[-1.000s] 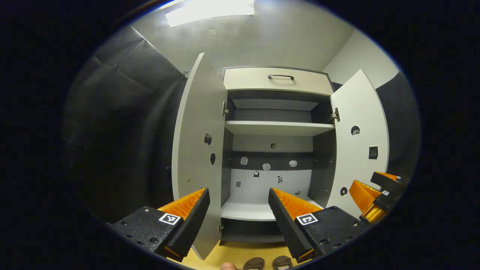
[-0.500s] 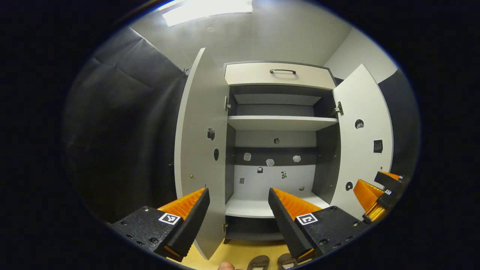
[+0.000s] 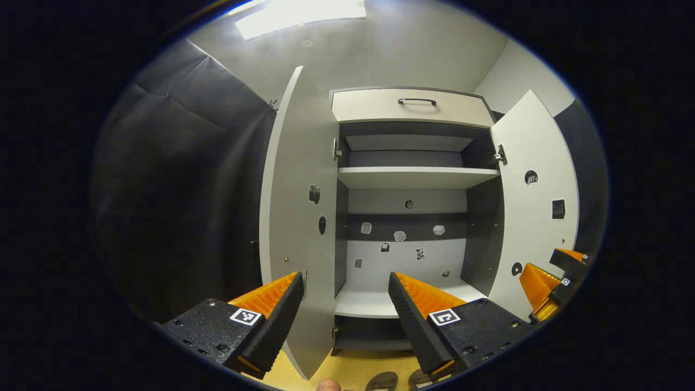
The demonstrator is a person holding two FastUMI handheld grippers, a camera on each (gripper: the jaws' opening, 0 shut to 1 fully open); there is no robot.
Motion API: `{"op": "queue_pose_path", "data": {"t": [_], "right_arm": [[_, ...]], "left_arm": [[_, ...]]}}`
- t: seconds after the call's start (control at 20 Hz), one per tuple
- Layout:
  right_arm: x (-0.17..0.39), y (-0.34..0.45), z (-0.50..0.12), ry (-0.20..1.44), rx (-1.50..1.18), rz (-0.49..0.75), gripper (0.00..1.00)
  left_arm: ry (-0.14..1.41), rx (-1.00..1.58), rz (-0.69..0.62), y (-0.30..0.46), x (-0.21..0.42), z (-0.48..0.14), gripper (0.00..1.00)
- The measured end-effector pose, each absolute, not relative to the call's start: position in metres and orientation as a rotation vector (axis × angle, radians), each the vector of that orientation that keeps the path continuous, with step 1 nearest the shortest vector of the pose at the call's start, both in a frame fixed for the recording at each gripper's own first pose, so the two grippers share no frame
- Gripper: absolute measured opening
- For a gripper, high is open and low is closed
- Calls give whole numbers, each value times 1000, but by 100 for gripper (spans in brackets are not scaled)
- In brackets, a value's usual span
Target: Grab one shoe with the right hand and put it into the shoe cabinet, grab the other shoe with the left hand and put it into the shoe cabinet; then close the right door with the right hand and the left door with the left hand.
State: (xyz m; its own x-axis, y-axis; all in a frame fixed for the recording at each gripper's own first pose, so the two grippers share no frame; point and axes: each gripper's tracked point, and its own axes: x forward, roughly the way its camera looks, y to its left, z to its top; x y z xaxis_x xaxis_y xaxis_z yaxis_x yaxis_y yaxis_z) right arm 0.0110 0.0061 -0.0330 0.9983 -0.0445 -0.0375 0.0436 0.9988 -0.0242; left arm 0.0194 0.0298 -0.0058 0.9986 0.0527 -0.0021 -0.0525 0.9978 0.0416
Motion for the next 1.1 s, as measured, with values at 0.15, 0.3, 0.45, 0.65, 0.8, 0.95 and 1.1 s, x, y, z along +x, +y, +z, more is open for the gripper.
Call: {"op": "queue_pose_path", "data": {"t": [0.15, 0.3, 0.45, 0.65, 0.8, 0.95, 1.1], "right_arm": [[10, 9, -75, 135, -33, -39, 98], [1, 8, -131, 266, -66, -46, 97], [-13, 12, -188, 399, -68, -29, 98], [-38, 17, -266, 588, -61, -13, 98], [-60, 27, -327, 738, -41, 18, 99], [-84, 34, -377, 864, -22, 42, 98], [-108, 39, -414, 986, -27, 61, 99]], "left_arm": [[-5, 44, 61, 38, 20, -2, 96], [-16, 45, 87, 50, 19, 1, 96], [-20, 42, 104, 61, 15, 2, 96], [-13, 49, 126, 74, 7, 0, 96], [6, 57, 157, 86, 2, -4, 96], [16, 57, 186, 97, -5, -6, 96], [15, 67, 220, 108, -12, -4, 96]]}}
